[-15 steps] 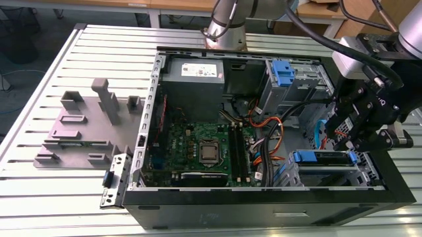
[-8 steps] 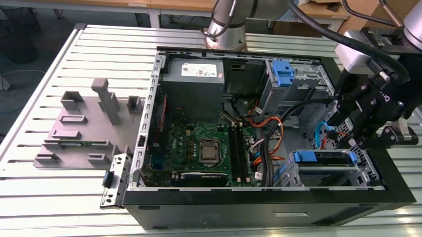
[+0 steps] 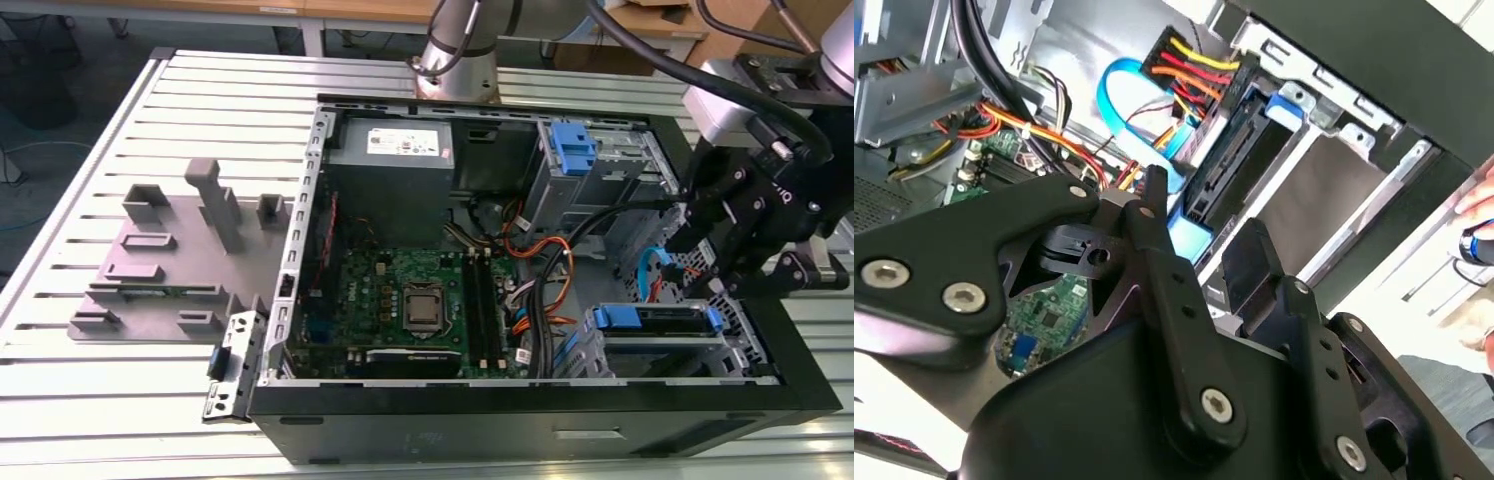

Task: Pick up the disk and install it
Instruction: 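Insert the first disk wire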

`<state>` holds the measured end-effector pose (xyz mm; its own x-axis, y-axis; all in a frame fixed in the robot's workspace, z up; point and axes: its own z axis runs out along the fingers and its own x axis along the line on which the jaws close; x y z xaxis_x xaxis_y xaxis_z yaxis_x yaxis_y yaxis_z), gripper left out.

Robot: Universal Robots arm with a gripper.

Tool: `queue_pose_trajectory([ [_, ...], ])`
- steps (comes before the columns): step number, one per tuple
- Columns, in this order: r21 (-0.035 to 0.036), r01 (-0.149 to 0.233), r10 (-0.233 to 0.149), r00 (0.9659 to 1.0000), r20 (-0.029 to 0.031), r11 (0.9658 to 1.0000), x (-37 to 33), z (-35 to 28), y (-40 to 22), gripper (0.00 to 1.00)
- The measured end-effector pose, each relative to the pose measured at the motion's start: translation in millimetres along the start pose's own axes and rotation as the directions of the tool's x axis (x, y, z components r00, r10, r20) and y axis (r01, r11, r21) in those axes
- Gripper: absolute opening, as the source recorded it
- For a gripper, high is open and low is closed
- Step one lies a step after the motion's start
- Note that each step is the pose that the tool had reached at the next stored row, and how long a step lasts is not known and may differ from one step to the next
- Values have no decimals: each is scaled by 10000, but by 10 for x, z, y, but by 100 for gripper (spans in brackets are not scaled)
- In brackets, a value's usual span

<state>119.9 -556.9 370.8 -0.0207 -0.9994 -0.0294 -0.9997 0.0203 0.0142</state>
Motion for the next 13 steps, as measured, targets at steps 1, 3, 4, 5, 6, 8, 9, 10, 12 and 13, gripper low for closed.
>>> queue_pose_trajectory([
  [1,0,-12,12,10000,1,10000,-6,5,-18,49],
  [3,1,-40,40,10000,-1,10000,-16,16,-43,49],
  [4,2,-53,53,10000,-2,10000,-18,26,-50,49],
  [5,2,-65,65,10000,-1,10000,-19,39,-54,49],
  [6,2,-78,78,10000,-2,10000,-20,53,-55,49],
  [8,3,-97,97,10000,-1,10000,-19,79,-56,49],
  [9,3,-108,108,9999,0,9999,-19,90,-56,49],
  [10,4,-123,123,9999,-1,9999,-18,100,-56,49],
  [12,5,-153,153,9999,-6,9999,-18,118,-57,49],
  [13,6,-169,169,9999,-7,9999,-18,126,-57,49],
])
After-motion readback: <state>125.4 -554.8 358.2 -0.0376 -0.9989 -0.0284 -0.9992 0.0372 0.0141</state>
